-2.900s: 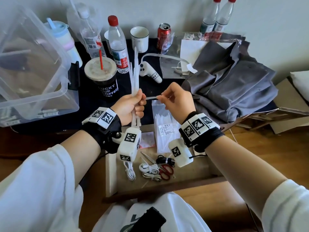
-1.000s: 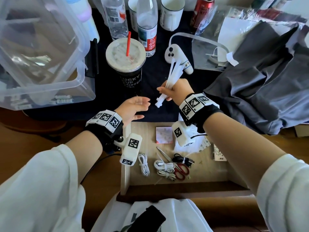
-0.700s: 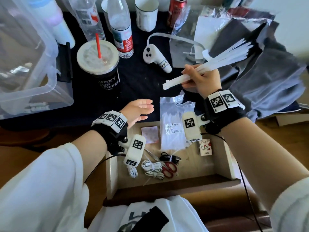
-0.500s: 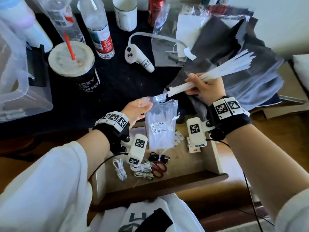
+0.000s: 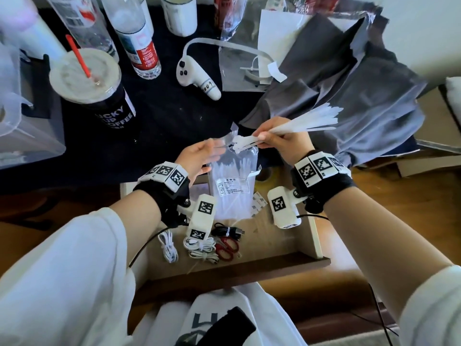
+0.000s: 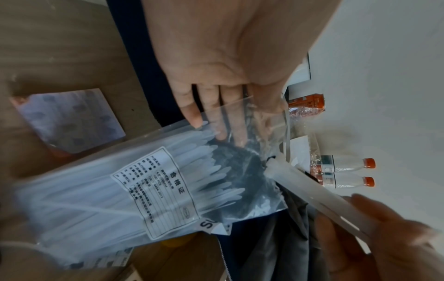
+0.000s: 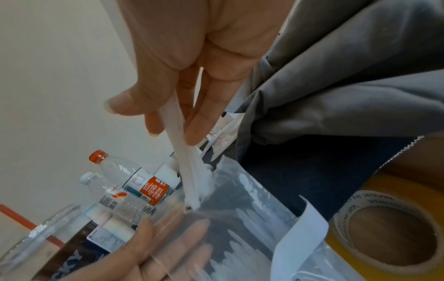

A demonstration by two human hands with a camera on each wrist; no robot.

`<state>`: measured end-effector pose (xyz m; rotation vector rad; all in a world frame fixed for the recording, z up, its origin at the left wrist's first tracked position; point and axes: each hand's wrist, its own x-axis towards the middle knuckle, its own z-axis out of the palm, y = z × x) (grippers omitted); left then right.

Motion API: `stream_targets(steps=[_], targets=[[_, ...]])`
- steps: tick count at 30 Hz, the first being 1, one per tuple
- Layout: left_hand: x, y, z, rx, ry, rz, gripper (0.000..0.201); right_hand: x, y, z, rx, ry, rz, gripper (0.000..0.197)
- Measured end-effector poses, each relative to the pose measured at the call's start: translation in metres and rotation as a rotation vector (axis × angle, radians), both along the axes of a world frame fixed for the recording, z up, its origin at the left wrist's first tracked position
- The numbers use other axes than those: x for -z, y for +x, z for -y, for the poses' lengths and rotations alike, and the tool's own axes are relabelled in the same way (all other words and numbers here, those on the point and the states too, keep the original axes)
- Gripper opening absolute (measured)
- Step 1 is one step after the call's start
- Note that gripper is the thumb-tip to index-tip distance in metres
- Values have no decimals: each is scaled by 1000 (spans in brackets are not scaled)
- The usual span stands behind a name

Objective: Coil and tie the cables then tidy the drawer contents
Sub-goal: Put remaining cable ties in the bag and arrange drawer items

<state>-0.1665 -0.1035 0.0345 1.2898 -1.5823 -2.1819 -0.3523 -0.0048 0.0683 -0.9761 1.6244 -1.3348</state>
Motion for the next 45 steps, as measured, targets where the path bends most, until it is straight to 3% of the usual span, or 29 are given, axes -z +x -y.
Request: stream_targets(steps=[4, 11, 15, 21, 25, 32, 36, 45], targets=[[0, 2, -2, -16, 4, -14, 32, -3, 1, -4, -138, -5, -29, 19], [1, 6, -6, -9, 11, -36, 32, -6, -3, -12, -143, 27, -57, 9], [0, 9, -8, 12, 10, -38, 31, -11, -1, -11, -38, 143, -82, 3], [-5, 14, -12, 59, 30, -67, 30, -13, -1, -10, 140, 279, -125, 17], [-9, 15, -18, 79, 43, -79, 28, -12, 1, -7, 212, 409, -7, 24], [-13, 22, -23, 113, 24, -80, 28, -16, 5, -10, 326, 376, 46, 26], [-14, 23, -26, 133, -4, -76, 28, -18, 6, -13, 349, 418, -28, 28], [-14, 14, -39, 6, -11, -26, 21, -21, 24, -17, 182, 514, -197, 30]])
